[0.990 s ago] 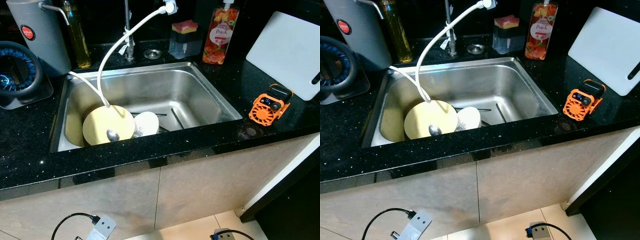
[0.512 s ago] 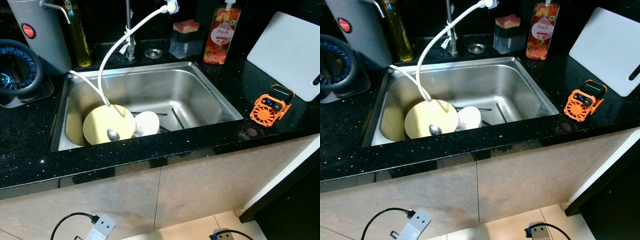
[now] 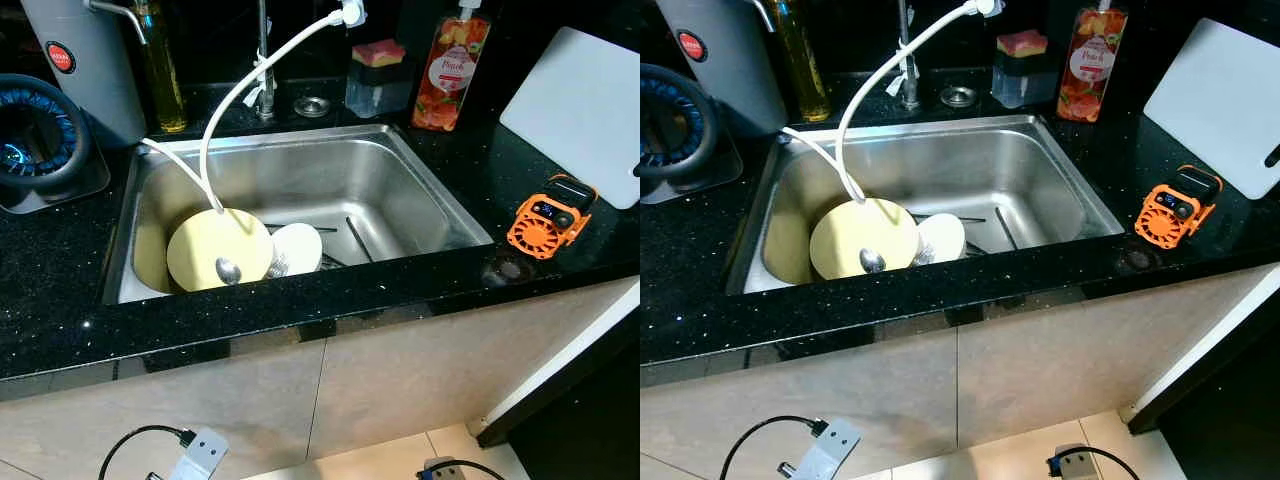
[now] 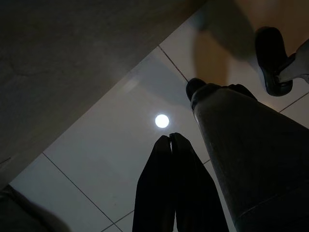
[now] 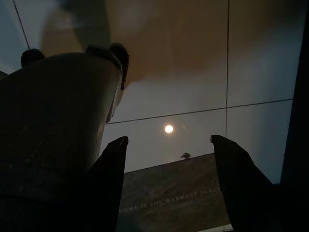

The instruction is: Kitchen organization

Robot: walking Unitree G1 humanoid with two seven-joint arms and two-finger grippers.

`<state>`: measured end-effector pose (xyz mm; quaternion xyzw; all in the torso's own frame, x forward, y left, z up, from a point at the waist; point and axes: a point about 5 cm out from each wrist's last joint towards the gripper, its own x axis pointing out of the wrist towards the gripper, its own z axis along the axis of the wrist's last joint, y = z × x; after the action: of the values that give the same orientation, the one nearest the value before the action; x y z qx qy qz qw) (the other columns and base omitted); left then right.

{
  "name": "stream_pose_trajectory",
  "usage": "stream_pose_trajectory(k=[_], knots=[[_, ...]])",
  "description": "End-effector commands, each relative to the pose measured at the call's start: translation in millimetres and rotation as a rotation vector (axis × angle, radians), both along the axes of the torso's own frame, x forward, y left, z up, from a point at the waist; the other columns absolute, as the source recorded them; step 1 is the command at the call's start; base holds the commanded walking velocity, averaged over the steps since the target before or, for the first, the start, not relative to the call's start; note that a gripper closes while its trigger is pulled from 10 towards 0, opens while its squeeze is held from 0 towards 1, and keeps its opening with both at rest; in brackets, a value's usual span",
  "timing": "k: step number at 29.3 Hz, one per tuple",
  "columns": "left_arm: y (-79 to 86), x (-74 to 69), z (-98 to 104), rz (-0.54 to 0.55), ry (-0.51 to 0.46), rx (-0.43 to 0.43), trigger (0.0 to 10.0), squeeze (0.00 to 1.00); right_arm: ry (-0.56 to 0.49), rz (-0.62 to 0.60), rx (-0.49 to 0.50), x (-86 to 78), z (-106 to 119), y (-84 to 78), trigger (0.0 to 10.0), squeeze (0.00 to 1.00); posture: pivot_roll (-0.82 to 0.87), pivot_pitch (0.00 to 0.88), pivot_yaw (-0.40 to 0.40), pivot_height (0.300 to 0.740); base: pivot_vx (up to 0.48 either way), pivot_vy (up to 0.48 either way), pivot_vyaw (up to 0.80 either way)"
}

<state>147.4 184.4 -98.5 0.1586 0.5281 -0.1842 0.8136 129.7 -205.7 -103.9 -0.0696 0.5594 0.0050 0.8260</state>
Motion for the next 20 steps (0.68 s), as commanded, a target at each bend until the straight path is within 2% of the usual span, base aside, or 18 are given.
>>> stream_pose_trajectory(k=[1,20], knots=[[-11.0,-56.2,-18.6,-0.003,0.205,-0.009,10.0,0.0,0.023,0.011,0.003,-5.3,-2.0,1.6,10.0,0.0,0.13,0.078,-0.083,0.74,0.0,0.0,0.0],[-8.4,-57.2,-18.6,-0.004,0.204,0.002,10.0,0.0,0.031,0.011,0.01,-7.9,-3.3,4.7,10.0,0.0,0.13,0.071,-0.067,0.74,0.0,0.0,0.0]])
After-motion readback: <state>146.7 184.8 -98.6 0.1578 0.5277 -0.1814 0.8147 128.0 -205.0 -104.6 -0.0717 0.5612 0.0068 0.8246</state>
